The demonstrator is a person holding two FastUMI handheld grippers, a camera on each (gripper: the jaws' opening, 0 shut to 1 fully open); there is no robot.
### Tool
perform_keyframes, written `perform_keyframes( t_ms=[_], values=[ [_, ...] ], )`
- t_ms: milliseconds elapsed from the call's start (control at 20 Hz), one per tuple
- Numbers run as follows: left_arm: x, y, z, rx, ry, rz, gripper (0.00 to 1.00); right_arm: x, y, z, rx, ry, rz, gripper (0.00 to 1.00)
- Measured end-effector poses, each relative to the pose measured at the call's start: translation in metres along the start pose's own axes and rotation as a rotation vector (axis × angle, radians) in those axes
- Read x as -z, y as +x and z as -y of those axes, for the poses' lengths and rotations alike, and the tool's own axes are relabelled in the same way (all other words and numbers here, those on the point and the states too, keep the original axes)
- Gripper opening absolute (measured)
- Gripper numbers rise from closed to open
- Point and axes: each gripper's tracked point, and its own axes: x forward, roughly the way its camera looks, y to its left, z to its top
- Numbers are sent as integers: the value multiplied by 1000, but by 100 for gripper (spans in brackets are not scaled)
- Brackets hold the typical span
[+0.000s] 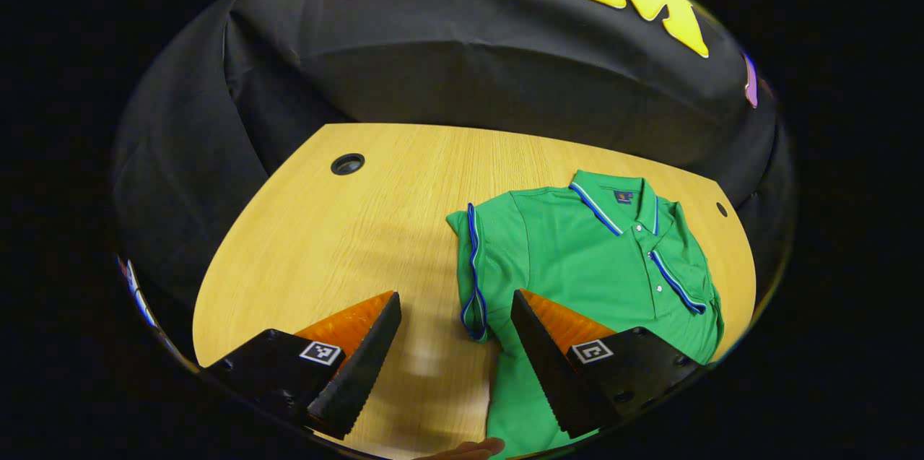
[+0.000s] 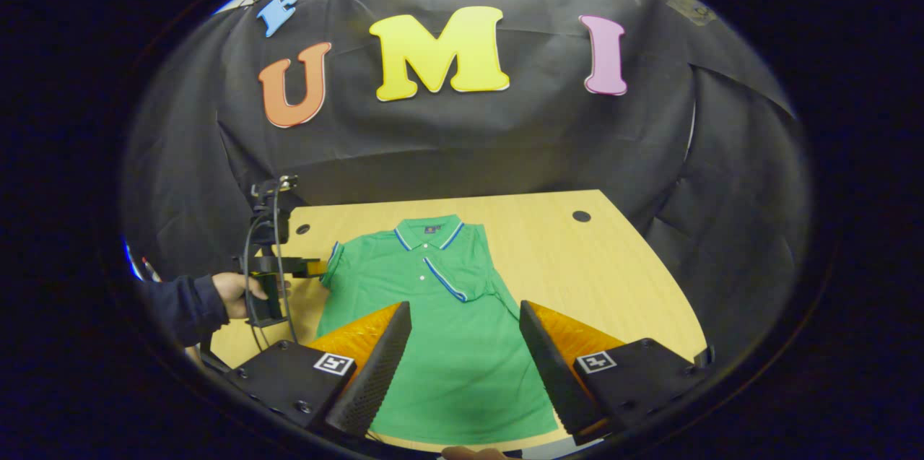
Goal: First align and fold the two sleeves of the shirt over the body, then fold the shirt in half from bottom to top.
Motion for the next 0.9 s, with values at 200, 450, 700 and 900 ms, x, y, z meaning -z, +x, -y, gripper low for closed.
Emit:
perform_keyframes(
  t_ms=[200,450,700,900],
  values=[
    [-3,29,3,-5,42,-62,94,18,-15,-2,14,7,-23,95],
    [-11,44,3,-9,-11,-97,65,23,-17,-1,27,27,-26,93],
    [-13,53,4,-2,31,-118,16,31,-16,-9,38,-3,-37,96],
    [-16,55,7,28,40,-126,7,25,-12,-9,54,-21,-21,96]
  ],
)
